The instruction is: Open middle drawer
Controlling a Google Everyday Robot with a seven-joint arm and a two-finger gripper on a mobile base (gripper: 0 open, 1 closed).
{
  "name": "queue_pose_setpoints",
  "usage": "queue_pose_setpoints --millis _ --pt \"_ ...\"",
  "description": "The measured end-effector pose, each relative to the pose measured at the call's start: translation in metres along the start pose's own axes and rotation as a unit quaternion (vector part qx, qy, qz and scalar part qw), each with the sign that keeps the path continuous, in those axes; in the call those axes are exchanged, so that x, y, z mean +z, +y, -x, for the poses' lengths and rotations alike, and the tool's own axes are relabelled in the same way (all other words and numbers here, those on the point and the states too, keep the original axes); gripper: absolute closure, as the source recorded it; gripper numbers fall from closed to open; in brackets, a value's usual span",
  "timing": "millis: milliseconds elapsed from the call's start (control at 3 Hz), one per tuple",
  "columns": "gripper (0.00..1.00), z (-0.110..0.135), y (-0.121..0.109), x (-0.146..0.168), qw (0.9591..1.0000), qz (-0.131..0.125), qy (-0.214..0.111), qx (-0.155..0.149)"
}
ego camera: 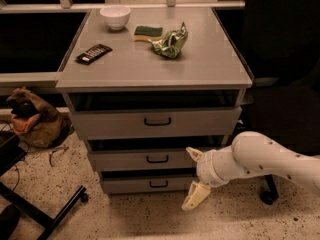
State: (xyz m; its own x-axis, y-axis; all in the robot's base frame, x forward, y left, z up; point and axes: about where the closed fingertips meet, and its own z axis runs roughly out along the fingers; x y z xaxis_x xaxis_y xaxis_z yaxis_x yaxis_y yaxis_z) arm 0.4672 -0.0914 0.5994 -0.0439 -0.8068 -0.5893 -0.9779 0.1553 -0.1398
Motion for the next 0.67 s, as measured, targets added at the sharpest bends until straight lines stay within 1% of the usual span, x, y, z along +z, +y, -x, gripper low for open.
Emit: queue_pose_setpoints --millis 333,667 --pt "0.00 -0.0073 -0.0151 0.0062 0.9991 -0.041 -0.011 0.002" --pt "0.00 -0.0081 -0.0147 0.0084 0.9991 -0.041 -0.012 0.002"
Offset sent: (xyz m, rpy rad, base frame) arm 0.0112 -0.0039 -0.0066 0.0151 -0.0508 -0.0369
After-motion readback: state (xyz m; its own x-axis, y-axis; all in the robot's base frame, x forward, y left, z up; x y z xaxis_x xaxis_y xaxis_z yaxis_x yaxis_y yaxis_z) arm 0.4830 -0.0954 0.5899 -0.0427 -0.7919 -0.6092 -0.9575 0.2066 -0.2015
